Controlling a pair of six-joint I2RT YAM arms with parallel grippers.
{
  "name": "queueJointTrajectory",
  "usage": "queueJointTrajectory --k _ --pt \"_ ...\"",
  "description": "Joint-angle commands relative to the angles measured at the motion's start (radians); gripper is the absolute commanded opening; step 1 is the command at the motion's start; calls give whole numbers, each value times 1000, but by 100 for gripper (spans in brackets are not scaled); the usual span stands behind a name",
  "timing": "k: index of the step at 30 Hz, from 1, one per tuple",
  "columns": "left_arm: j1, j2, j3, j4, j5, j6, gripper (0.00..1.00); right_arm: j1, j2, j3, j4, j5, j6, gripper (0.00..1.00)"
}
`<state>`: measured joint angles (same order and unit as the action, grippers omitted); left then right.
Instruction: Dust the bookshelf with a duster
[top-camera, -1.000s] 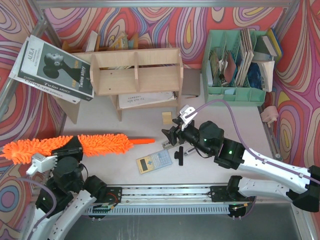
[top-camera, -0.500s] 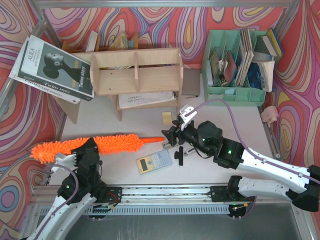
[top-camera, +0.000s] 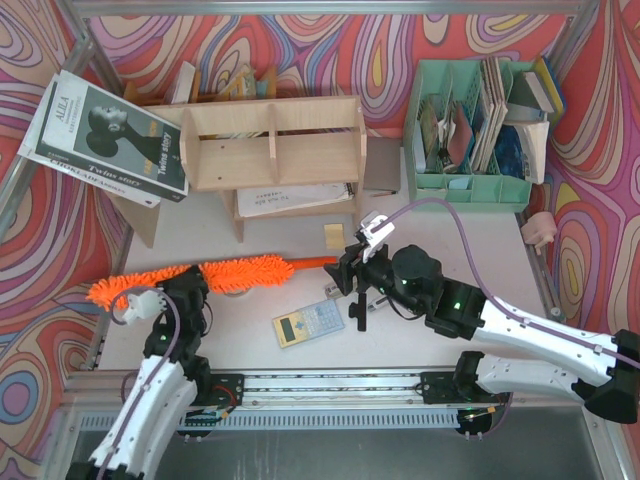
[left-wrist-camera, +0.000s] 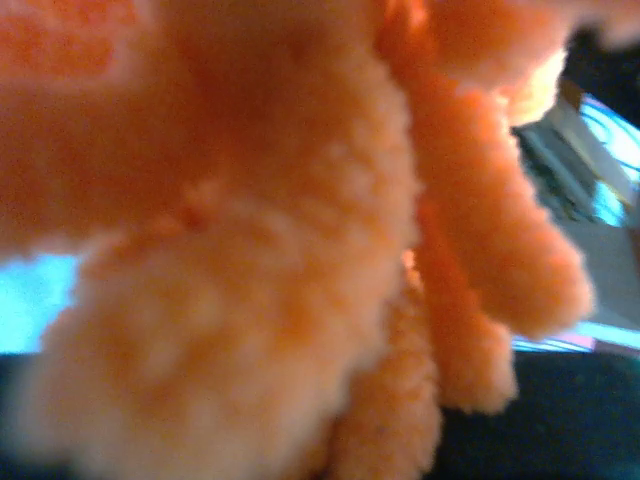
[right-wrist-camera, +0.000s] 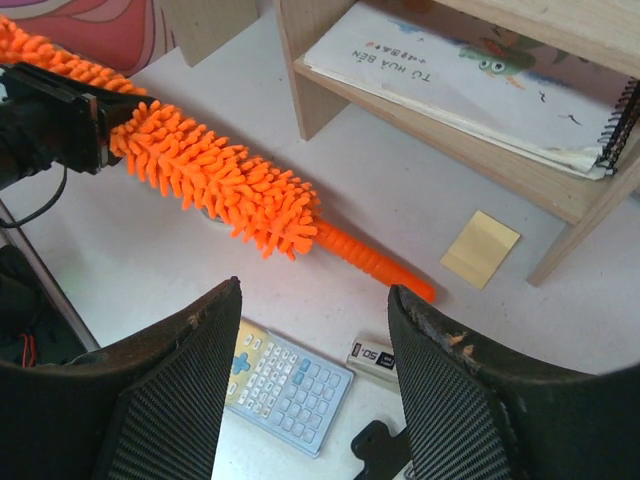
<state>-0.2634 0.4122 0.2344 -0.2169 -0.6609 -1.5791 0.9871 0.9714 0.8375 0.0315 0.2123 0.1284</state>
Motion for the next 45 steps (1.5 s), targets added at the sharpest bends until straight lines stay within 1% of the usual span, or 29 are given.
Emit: queueJointTrajectory --k 1,5,11,15,17,18,19,22,25,28,31,32,34,36,39,40,41,42,45 --pt "127 121 -32 257 302 -30 0 -2 -23 -25 9 54 45 58" --pt "156 201 -24 328 336 18 0 -2 -22 -29 7 61 62 58" --pt "173 274 -26 397 347 63 0 -1 -5 -27 -4 80 80 58" --pt "191 321 -28 437 356 92 4 -2 -8 -23 -17 131 96 59" --pt "206 346 -30 446 372 92 9 -1 -14 -23 -24 161 105 59" --pt "219 361 -30 454 390 96 16 -2 -18 -23 -26 177 109 60" --pt "239 381 -27 471 426 116 19 -2 -24 -22 -29 191 113 60" --pt "293 441 -17 519 552 153 19 -1 -40 -25 -37 226 123 61" --pt "318 467 -28 555 597 140 18 -2 -53 -33 -38 244 125 61" --pt "320 451 -22 532 606 160 20 -2 -54 -31 -43 256 125 61" --pt "320 397 6 411 582 188 25 -1 -54 -30 -47 260 124 61" --pt "321 375 11 367 568 197 28 -1 -53 -31 -48 263 124 61" --pt "322 335 22 300 543 214 40 -2 -52 -30 -48 267 121 61" --pt "322 298 31 241 527 225 49 -2 -49 -28 -52 272 119 62" --pt "321 250 45 174 514 245 60 -1 -48 -26 -55 280 117 62" --pt "321 229 55 147 512 256 83 -1 -49 -24 -56 281 114 62" --pt "322 218 67 121 509 271 97 -1 -49 -22 -58 283 114 62" --pt "322 205 80 96 508 286 98 -2 -50 -20 -62 287 112 62" --pt "322 166 120 19 514 345 98 -1 -55 -15 -71 302 105 62"
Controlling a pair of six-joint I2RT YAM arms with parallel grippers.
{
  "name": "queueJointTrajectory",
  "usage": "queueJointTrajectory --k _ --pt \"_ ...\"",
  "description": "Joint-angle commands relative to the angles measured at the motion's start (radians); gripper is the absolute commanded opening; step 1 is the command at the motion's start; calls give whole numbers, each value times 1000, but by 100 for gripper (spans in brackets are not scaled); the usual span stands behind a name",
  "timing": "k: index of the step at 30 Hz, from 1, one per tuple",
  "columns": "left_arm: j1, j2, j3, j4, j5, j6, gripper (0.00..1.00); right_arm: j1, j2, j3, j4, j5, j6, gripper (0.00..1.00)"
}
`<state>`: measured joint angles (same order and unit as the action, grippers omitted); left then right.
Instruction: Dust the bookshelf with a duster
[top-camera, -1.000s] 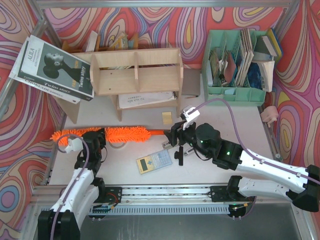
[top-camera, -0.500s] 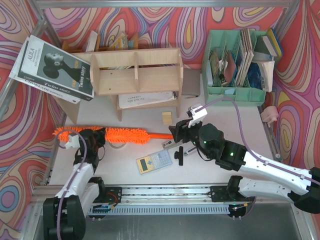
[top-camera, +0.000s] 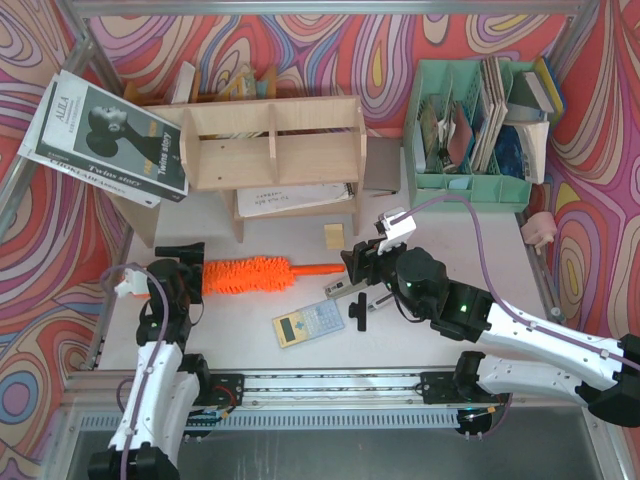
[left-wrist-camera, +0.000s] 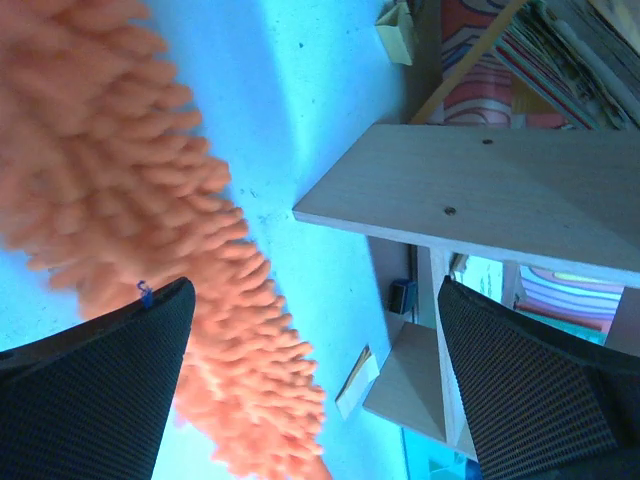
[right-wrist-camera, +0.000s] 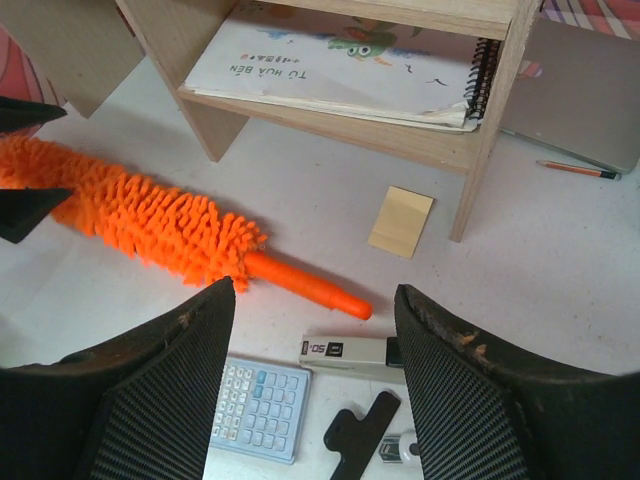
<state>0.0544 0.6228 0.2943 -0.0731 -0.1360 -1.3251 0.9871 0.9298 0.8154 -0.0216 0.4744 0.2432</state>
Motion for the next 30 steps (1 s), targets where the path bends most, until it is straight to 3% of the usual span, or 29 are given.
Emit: queueJointTrajectory --k 1,6,11,16,17,19,20,27,30 --pt "3 -61 77 -149 -11 114 98 -1 -16 8 -20 46 -13 62" --pt "4 -130 162 -290 -18 234 98 -1 -26 13 -24 74 -33 63" --pt "3 -187 251 -331 -38 358 98 -2 -27 24 -27 106 -36 65" --pt "2 -211 248 -252 -79 455 98 -2 -22 31 -30 160 -21 70" --pt "2 -206 240 -217 -92 471 98 -2 -21 32 -31 165 -20 74" --pt "2 -191 232 -175 -140 486 98 -2 -18 38 -35 184 -8 94" --pt "1 -180 200 -140 -165 495 98 -2 -16 41 -40 197 -1 98" --pt "-42 -47 153 26 -331 619 99 -1 -10 52 -38 255 21 99" --pt "-128 -5 106 161 -427 723 98 -2 -1 54 -24 284 18 99"
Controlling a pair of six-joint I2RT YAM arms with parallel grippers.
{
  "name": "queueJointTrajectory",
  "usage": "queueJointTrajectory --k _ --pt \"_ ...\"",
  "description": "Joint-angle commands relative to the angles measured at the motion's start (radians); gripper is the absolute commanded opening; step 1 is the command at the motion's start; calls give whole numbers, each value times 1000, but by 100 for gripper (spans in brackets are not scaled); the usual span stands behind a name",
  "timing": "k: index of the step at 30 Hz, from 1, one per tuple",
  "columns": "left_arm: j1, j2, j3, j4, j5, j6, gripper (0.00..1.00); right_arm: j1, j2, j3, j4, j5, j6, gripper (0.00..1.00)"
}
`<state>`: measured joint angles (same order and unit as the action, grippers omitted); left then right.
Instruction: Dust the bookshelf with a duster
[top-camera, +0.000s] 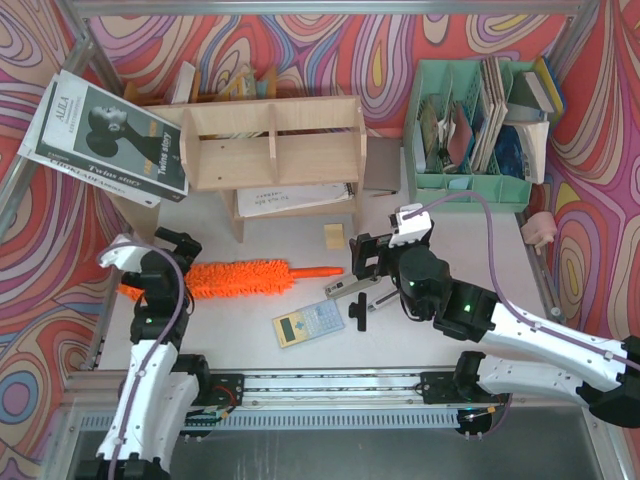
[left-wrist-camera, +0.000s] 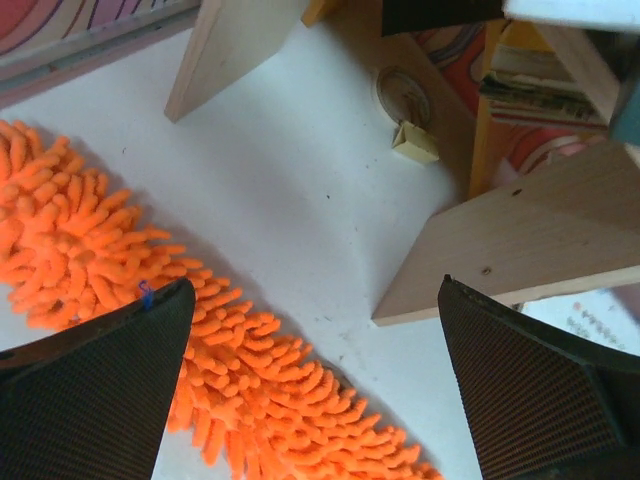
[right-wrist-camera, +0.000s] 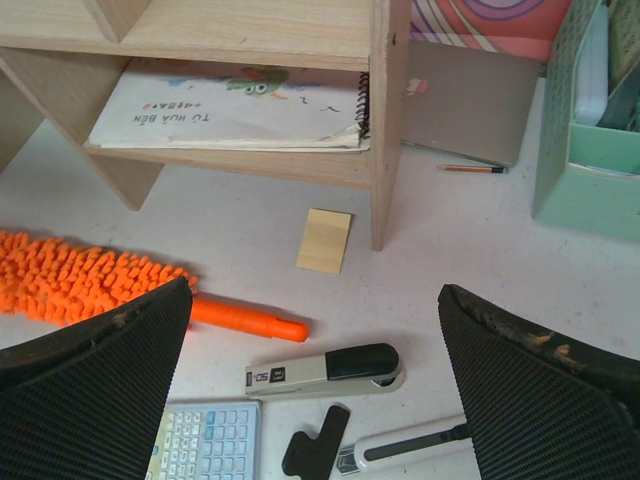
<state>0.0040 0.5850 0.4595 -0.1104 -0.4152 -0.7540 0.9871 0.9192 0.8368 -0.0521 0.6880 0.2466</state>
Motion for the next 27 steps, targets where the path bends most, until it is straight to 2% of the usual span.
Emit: queueJointTrajectory --k 1,4,8,11,18,22,27 --pt "-117 53 -72 249 -201 197 98 -1 14 36 9 86 14 99" --pt "-215 156 -106 430 -295 368 98 -3 28 46 10 123 7 99" --pt "-228 316 -155 682 -302 517 98 -3 47 48 36 129 -31 99" --pt "-228 426 -177 801 -302 619 98 -5 70 62 17 139 -41 99" --pt "-209 592 -265 1037 -250 714 98 -26 64 28 50 199 -79 99" --pt "-146 691 -281 1133 -155 666 98 -94 65 7 42 193 -80 99" --pt "-127 776 -261 1188 -76 697 98 -204 43 -64 81 133 -83 99"
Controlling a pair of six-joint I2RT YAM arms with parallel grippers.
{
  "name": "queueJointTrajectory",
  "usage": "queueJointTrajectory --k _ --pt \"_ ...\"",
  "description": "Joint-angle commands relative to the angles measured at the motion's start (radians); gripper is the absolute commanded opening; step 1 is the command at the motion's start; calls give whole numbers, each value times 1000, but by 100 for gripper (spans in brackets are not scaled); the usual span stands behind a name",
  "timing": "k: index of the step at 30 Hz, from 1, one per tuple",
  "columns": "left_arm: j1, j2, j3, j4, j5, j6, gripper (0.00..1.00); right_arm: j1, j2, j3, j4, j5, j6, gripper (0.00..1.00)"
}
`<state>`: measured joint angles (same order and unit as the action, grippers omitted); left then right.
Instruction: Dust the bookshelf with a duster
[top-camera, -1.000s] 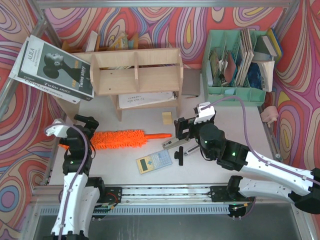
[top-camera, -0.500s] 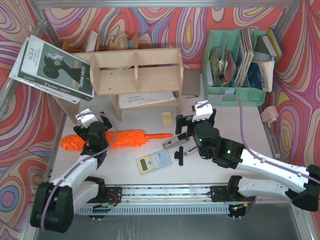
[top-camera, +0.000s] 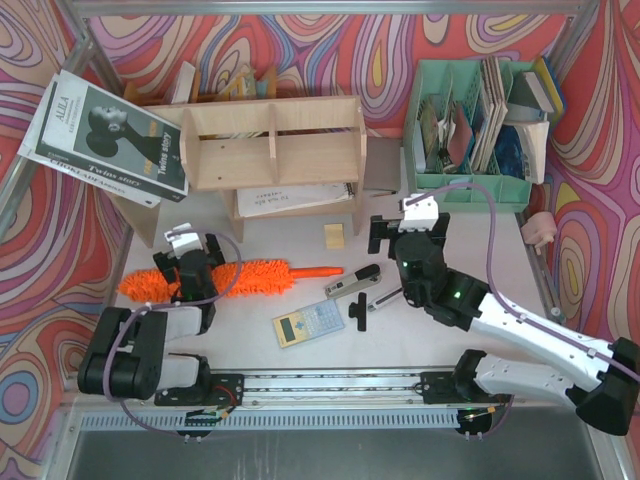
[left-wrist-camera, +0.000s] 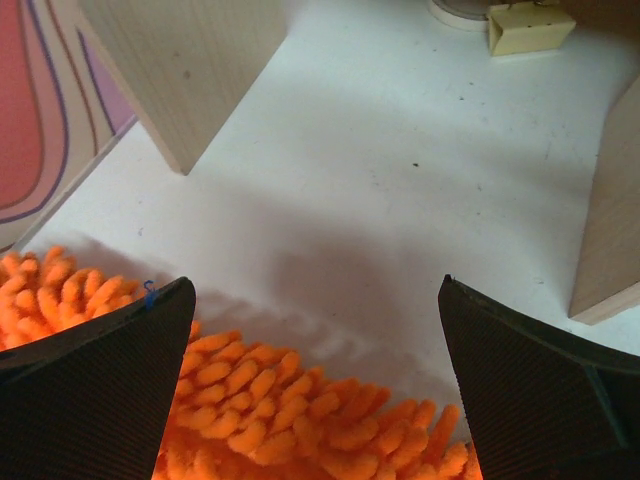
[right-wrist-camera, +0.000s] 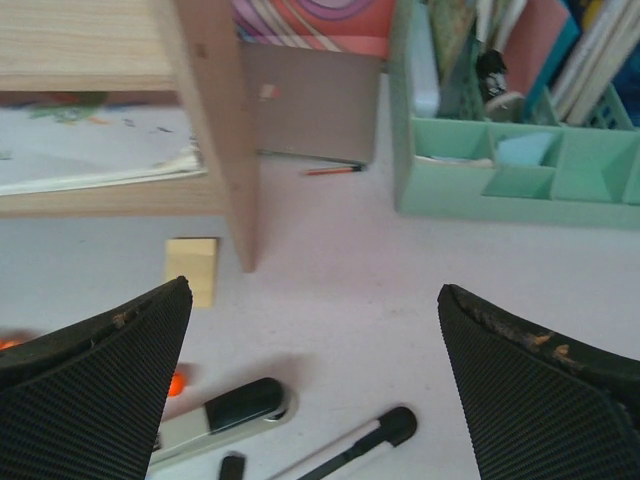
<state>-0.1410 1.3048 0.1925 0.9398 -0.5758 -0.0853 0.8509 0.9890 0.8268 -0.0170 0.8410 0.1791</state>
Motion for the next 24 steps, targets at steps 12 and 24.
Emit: queueJointTrajectory --k 12,24 --pt "104 238 44 238 220 -21 98 -443 72 -231 294 -195 -31 99" --pt "132 211 87 111 237 -55 98 -639 328 -439 717 -272 -44 99"
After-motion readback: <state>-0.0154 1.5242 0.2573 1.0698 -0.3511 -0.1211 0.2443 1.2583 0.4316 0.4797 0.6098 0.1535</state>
